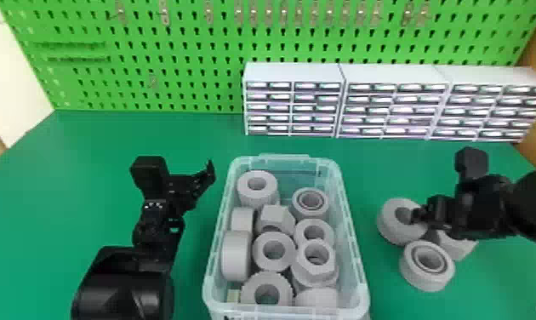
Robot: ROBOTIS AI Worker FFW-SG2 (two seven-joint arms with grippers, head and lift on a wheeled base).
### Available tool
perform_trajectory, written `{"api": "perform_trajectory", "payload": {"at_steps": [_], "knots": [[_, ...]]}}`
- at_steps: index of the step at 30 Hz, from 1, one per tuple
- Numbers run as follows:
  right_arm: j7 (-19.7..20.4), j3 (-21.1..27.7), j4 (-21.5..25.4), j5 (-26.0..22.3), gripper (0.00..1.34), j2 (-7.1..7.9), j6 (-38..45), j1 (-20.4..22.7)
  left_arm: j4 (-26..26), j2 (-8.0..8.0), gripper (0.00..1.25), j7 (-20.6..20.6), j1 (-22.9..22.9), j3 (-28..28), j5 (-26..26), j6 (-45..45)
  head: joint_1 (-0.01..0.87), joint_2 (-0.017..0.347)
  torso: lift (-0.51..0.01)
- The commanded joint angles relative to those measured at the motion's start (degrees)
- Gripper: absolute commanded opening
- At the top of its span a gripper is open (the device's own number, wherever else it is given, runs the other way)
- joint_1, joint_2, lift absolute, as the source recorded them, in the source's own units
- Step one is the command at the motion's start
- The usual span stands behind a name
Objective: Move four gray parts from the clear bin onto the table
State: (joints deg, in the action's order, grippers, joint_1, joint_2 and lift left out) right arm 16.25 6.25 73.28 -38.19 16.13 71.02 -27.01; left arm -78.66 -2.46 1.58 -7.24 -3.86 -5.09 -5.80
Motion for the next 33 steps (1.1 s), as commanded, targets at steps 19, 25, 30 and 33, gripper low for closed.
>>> {"api": "perform_trajectory", "payload": {"at_steps": [19, 25, 30, 33], "knots": [[0.01, 0.08, -3.41, 1.54, 0.47, -0.04, -0.27, 0.29, 0.08, 0.0, 1.15, 0.0, 0.03, 0.17, -0.27, 0.0, 0.693, 0.072, -0.052], [-0.08, 0.26, -3.41, 1.46, 0.66, -0.13, -0.27, 0.29, 0.08, 0.0, 1.15, 0.0, 0.12, 0.25, -0.27, 0.0, 0.693, 0.072, -0.052], [-0.34, 0.08, -3.41, 1.28, 0.75, -0.13, -0.27, 0.29, 0.08, 0.0, 1.15, 0.0, 0.12, 0.25, -0.36, 0.0, 0.693, 0.072, -0.052], [-0.78, -0.18, -3.32, 1.37, 0.78, -0.13, -0.27, 0.29, 0.08, 0.0, 1.15, 0.0, 0.21, 0.25, -0.36, 0.0, 0.693, 0.072, -0.052]]}}
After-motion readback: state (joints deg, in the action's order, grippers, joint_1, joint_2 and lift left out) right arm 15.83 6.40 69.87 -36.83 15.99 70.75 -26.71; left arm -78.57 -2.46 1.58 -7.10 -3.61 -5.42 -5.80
